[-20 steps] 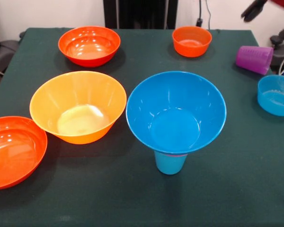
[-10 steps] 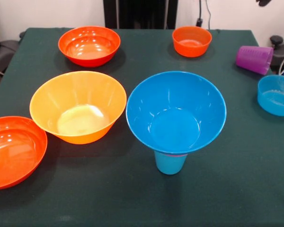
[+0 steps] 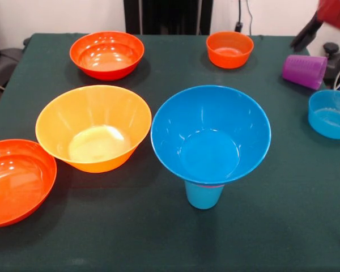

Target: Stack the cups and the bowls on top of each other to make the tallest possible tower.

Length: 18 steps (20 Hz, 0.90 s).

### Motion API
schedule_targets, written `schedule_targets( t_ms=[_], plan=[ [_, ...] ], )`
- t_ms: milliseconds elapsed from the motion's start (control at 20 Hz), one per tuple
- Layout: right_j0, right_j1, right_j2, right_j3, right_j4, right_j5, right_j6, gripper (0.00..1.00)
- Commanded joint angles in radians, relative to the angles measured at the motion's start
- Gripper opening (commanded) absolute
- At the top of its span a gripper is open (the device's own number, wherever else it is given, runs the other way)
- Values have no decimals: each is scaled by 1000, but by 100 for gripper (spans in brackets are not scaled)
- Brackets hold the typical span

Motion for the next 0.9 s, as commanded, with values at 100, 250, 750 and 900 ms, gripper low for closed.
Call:
schedule_targets(
  t_ms=[100, 250, 750, 900],
  plan=[
    [67, 78, 237, 8, -252, -116, -122, 100],
    [116, 72, 357, 67, -354, -125, -138, 100],
    [245, 23, 652, 227, -617, -153, -164, 100],
    [256, 13, 702, 240, -662, -153, -156, 100]
  ],
)
